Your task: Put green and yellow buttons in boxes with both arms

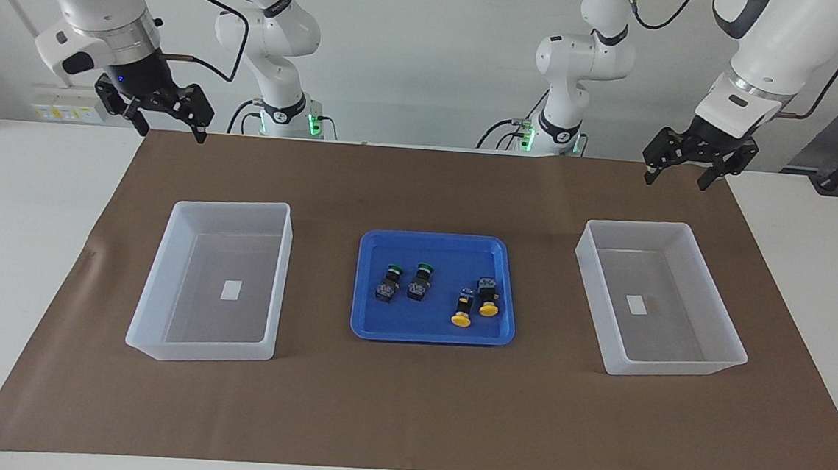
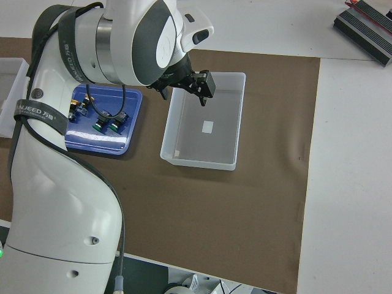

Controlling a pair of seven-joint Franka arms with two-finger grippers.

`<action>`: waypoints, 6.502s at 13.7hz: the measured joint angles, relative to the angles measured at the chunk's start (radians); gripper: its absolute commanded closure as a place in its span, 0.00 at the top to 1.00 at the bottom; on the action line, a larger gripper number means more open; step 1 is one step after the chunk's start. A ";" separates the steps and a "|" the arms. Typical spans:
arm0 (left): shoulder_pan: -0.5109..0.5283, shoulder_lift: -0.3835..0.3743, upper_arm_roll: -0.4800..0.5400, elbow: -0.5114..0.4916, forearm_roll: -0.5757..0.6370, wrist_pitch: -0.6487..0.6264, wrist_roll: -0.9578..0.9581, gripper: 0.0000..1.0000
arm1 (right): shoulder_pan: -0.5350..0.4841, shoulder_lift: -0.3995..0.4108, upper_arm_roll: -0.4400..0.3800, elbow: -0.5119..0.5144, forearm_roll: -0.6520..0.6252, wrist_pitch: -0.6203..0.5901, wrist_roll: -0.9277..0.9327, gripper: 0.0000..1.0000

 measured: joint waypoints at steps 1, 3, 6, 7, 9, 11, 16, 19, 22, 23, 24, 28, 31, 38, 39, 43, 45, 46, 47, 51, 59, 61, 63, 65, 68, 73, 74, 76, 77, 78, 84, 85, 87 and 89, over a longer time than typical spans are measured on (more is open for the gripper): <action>0.000 0.000 0.000 0.000 0.000 0.000 0.000 1.00 | 0.000 0.000 0.000 0.000 0.000 0.000 0.000 1.00; 0.000 0.000 0.000 0.000 0.000 0.000 0.000 1.00 | 0.000 0.000 0.000 0.000 0.000 0.000 0.000 1.00; 0.000 0.000 0.000 0.000 0.000 0.000 0.000 1.00 | 0.000 0.000 0.000 0.000 0.000 0.000 0.000 1.00; 0.000 0.000 0.000 0.000 0.000 0.000 0.000 1.00 | 0.000 0.000 0.000 0.000 0.000 0.000 0.000 1.00; 0.000 0.000 0.000 0.000 0.000 0.000 0.000 1.00 | 0.001 0.000 0.000 -0.001 0.000 0.000 0.000 1.00; 0.000 0.000 0.000 0.000 0.000 0.000 0.000 1.00 | 0.001 0.000 0.001 -0.001 0.000 0.000 0.009 1.00; 0.000 0.000 -0.001 0.000 0.000 0.000 0.000 1.00 | 0.041 -0.003 0.011 -0.046 0.009 0.108 0.030 1.00; 0.000 0.000 -0.002 0.000 0.000 0.000 0.000 1.00 | 0.126 -0.005 0.018 -0.156 0.009 0.263 0.122 1.00; 0.000 0.000 -0.005 0.000 0.000 0.000 0.000 1.00 | 0.224 0.032 0.021 -0.248 0.009 0.417 0.261 1.00; 0.000 0.000 -0.007 0.000 0.000 0.000 0.000 1.00 | 0.262 0.067 0.022 -0.258 0.008 0.472 0.321 1.00; -0.001 0.000 -0.008 0.000 0.000 0.000 0.000 1.00 | 0.298 0.110 0.022 -0.261 0.007 0.528 0.387 1.00; -0.002 -0.001 -0.017 0.000 0.000 0.001 0.000 1.00 | 0.394 0.285 0.023 -0.243 0.006 0.725 0.587 1.00; -0.013 -0.002 -0.022 -0.014 0.000 0.060 0.000 1.00 | 0.429 0.348 0.023 -0.229 0.006 0.787 0.689 1.00; -0.147 -0.028 -0.031 -0.262 0.000 0.398 -0.009 1.00 | 0.509 0.451 0.023 -0.223 -0.029 0.823 0.888 0.95; -0.161 -0.025 -0.031 -0.299 0.000 0.453 -0.015 1.00 | 0.509 0.467 0.023 -0.222 -0.035 0.845 0.901 0.91; -0.226 0.051 -0.032 -0.380 0.000 0.647 -0.104 1.00 | 0.509 0.498 0.017 -0.217 -0.039 0.880 0.941 0.80; -0.255 0.110 -0.033 -0.391 0.000 0.740 -0.159 1.00 | 0.509 0.499 0.018 -0.216 -0.039 0.910 0.994 0.77; -0.263 0.127 -0.033 -0.404 0.000 0.786 -0.172 1.00 | 0.510 0.500 0.018 -0.216 -0.039 0.915 1.006 0.77; -0.267 0.137 -0.033 -0.422 0.000 0.827 -0.175 1.00 | 0.510 0.502 0.018 -0.216 -0.039 0.916 1.008 0.77; -0.307 0.171 -0.033 -0.477 0.000 0.933 -0.223 1.00 | 0.510 0.513 0.018 -0.217 -0.040 0.916 1.008 0.00; -0.384 0.305 -0.033 -0.484 0.000 1.030 -0.347 0.56 | 0.416 0.438 0.009 -0.076 -0.042 0.703 0.799 0.00; -0.390 0.308 -0.033 -0.486 0.000 1.038 -0.381 0.50 | 0.335 0.373 0.008 -0.056 -0.041 0.612 0.617 0.00; -0.399 0.313 -0.033 -0.494 0.000 1.063 -0.405 0.41 | 0.261 0.346 0.007 -0.056 -0.041 0.585 0.441 0.00; -0.403 0.314 -0.031 -0.509 0.000 1.080 -0.412 0.36 | 0.191 0.351 0.006 -0.059 -0.041 0.589 0.262 0.00; -0.403 0.313 -0.031 -0.511 0.000 1.082 -0.413 0.32 | 0.096 0.361 0.005 -0.072 -0.041 0.606 0.019 0.00; -0.404 0.311 -0.030 -0.511 0.000 1.081 -0.414 0.20 | -0.007 0.371 0.005 -0.230 -0.041 0.824 -0.162 0.00; -0.404 0.309 -0.027 -0.511 0.000 1.073 -0.416 0.20 | -0.013 0.379 0.005 -0.262 -0.041 0.881 -0.169 0.00; -0.399 0.287 -0.013 -0.507 0.000 1.035 -0.416 0.20 | -0.014 0.399 0.006 -0.305 -0.041 0.955 -0.171 0.52; -0.387 0.269 -0.012 -0.497 -0.002 1.015 -0.416 0.20 | -0.014 0.407 0.007 -0.313 -0.041 0.967 -0.171 1.00; -0.371 0.248 -0.010 -0.480 -0.001 0.978 -0.416 0.20 | -0.013 0.413 0.007 -0.315 -0.041 0.970 -0.171 1.00; -0.215 0.202 0.000 -0.334 0.001 0.785 -0.346 0.20 | -0.006 0.357 0.037 -0.271 -0.041 0.888 -0.149 1.00; -0.186 0.201 0.001 -0.324 0.001 0.775 -0.316 0.20 | -0.005 0.331 0.061 -0.244 -0.040 0.827 -0.113 1.00; -0.119 0.201 0.002 -0.318 0.001 0.770 -0.251 0.20 | -0.001 0.297 0.126 -0.192 -0.040 0.747 0.001 1.00; -0.050 0.201 0.002 -0.318 0.001 0.770 -0.158 0.17 | 0.007 0.294 0.204 -0.172 -0.040 0.736 0.157 1.00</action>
